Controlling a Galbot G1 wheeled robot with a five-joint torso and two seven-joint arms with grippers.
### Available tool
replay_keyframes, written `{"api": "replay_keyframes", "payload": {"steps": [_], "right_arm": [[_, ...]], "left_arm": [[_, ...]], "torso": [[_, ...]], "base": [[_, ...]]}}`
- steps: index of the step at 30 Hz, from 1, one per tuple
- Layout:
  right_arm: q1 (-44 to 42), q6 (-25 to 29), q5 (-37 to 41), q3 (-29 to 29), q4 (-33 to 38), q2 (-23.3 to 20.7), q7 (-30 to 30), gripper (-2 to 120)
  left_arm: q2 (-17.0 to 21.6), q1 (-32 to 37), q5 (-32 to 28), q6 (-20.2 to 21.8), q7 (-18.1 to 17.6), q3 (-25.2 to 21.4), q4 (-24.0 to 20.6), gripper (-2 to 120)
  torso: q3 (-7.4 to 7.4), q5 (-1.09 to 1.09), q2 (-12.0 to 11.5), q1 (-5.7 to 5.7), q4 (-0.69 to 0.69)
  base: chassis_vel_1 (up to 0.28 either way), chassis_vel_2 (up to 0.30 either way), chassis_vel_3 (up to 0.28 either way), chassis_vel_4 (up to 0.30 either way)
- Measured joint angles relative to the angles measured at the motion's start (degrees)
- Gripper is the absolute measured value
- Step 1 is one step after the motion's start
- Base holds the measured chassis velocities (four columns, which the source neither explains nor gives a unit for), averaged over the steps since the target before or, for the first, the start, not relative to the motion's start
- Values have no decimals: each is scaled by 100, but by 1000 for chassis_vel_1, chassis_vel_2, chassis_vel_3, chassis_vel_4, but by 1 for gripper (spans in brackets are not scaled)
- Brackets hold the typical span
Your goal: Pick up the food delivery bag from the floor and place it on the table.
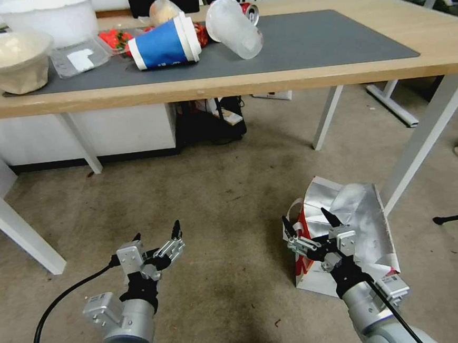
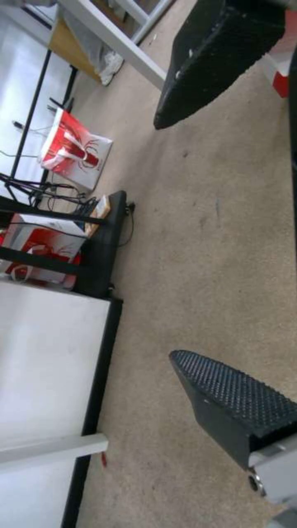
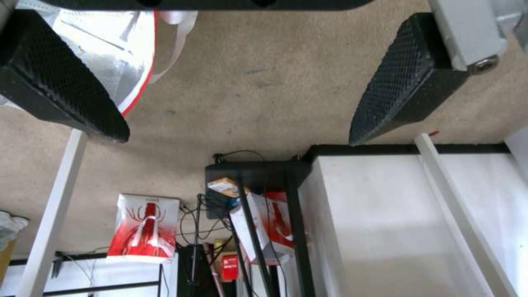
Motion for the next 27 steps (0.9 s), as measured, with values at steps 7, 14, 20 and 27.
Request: {"api": "replay_keyframes", "payload": {"steps": [7, 14, 20, 27], "right_arm": [[0, 0, -2, 0, -3, 0, 0, 100], [24, 21, 30, 18, -59, -24, 10, 100], [353, 13, 403, 423, -192, -475, 100, 100], [665, -30, 870, 1541, -757, -1603, 356, 100]], "left_arm": [[0, 0, 0, 0, 0, -1, 0, 100], [-6, -11, 23, -289, 105, -4, 121, 100], [40, 2, 147, -493, 277, 15, 169, 100], [224, -97, 199, -513, 313, 211, 286, 100]], "torso": [[0, 0, 2, 0, 0], [0, -1, 22, 2, 0], [0, 1, 37, 5, 0], [0, 1, 49, 7, 0]], "base": [[0, 0, 0, 0], [0, 0, 0, 0], [0, 0, 0, 0], [0, 0, 0, 0]]}}
